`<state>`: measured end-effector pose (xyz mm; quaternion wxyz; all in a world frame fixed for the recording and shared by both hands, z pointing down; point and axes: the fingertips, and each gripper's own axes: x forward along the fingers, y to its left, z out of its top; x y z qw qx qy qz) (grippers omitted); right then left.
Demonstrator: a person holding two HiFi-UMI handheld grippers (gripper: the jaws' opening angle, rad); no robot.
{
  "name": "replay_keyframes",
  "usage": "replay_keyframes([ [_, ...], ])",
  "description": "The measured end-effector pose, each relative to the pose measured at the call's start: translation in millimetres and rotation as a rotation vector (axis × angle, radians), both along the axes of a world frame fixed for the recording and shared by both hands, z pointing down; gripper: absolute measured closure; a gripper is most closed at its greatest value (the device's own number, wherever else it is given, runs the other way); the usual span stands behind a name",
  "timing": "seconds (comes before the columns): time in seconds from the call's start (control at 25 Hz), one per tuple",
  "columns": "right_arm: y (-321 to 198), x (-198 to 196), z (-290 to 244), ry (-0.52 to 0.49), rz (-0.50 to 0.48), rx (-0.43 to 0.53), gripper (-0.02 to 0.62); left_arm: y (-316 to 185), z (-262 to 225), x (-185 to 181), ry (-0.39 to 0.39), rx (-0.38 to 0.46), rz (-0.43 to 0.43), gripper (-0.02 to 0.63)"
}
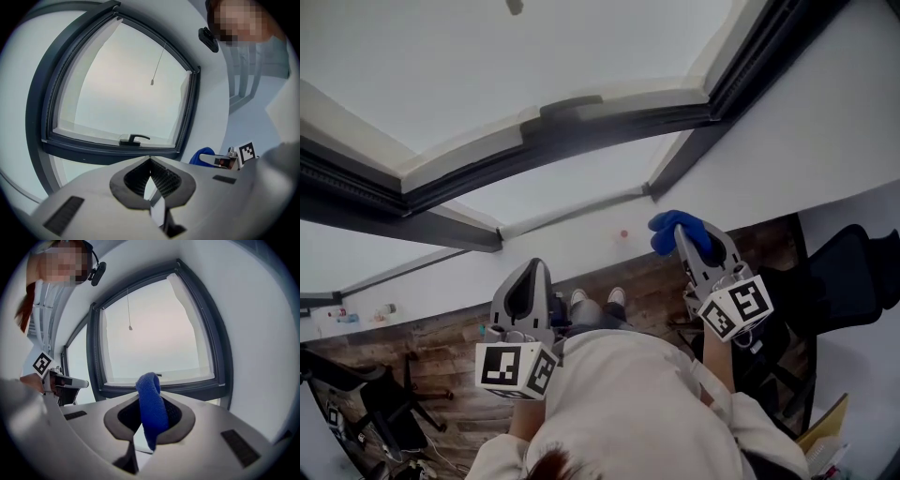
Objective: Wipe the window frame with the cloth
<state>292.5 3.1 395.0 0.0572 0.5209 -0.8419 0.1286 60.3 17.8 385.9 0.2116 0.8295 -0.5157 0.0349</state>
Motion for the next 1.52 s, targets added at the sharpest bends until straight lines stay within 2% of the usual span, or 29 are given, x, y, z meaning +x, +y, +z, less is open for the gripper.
replay_keyframes([
  [0.24,-16.2,-24.1,-8.0,-0.021,-0.048,0.024,0.545,-13.2,-0.8,-17.4,-0.007,0.008,-0.038,0.601],
  [0.48,-43.5,-49.4,-16.6,0.025,-0.05,0.045,0.545,-34.6,-12.6,-34.3,-0.008,0.037,-0.006,0.601],
  [0.68,-76.2,-83.4,-6.8,0.124,-0.073,0.077,0.545,-46.5,-4.5,-53.9,-0.01,0.024,-0.011,0.601],
  [0.8,-106.8,-107.5,8.4,0.228,-0.121,0.066,0.545,-46.8,0.8,-59.7,-0.01,0.003,-0.008,0.601],
  [0.88,-131.3,-121.3,20.5,0.264,-0.14,0.047,0.545,-47.4,4.4,-59.0,-0.006,-0.012,0.001,0.6],
  [1.04,-180.5,-146.1,39.1,0.152,-0.152,0.015,0.545,-51.7,9.4,-49.6,0.008,-0.026,0.023,0.601],
  [1.28,-220.2,-167.4,75.6,0.206,-0.147,-0.066,0.545,-50.1,6.8,-22.6,0.03,-0.034,0.098,0.601],
  [1.4,-226.9,-171.6,80.0,0.226,-0.148,-0.061,0.545,-47.1,8.1,-9.9,0.048,-0.044,0.147,0.6],
  [1.52,-227.1,-170.2,82.0,0.223,-0.152,-0.05,0.546,-49.2,10.4,-8.2,0.061,-0.05,0.154,0.601],
])
